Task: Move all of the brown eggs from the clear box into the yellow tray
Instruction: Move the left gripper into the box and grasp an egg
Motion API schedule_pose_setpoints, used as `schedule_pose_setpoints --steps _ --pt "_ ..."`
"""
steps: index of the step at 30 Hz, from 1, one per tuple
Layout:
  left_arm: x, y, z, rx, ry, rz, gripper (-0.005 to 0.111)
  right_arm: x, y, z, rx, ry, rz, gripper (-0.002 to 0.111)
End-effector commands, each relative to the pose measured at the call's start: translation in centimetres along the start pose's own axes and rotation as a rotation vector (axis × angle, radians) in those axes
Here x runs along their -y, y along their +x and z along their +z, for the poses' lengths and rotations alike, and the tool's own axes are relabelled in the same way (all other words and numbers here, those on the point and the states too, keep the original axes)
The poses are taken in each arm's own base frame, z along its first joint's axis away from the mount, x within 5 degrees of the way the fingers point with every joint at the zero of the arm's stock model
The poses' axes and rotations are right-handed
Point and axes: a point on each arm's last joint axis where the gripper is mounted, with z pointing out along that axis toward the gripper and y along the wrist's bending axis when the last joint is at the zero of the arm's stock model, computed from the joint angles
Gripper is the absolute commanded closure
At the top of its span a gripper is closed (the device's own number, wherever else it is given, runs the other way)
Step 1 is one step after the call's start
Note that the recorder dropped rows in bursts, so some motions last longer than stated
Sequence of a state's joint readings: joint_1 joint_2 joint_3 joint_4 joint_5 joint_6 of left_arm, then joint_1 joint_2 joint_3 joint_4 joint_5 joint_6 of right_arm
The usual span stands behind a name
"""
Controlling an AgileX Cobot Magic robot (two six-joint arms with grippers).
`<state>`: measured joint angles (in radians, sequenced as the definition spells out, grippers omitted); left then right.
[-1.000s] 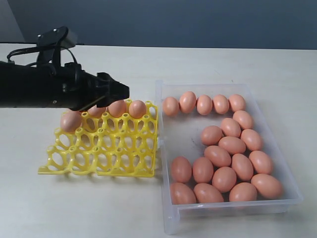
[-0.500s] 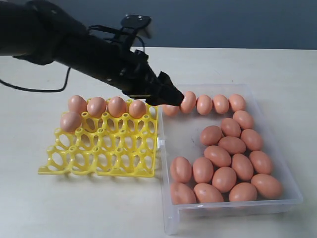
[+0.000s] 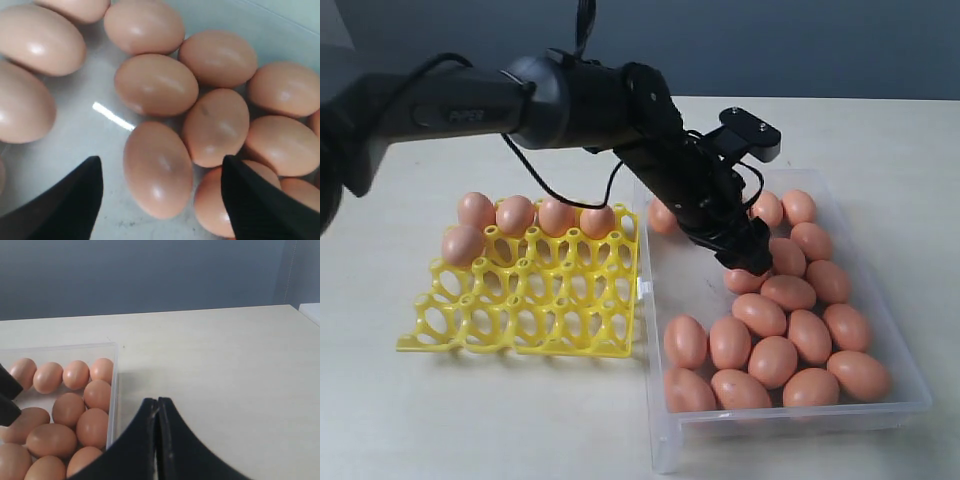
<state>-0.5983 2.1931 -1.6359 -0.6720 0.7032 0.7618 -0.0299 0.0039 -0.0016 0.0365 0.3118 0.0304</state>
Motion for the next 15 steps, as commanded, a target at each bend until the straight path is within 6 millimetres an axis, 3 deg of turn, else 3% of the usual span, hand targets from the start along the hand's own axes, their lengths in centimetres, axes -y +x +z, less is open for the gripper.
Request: schedule_pose_setpoints --steps 1,15 --pt "-0.4 -0.2 1.5 -0.037 0.012 -0.017 0.043 0.0 0.0 0.0 0.009 0.0 -0.005 0.109" --pt "-0.9 0.9 2.8 -0.149 -0.01 -0.008 0.045 0.0 0.0 0.0 0.009 0.0 -0.005 0.109"
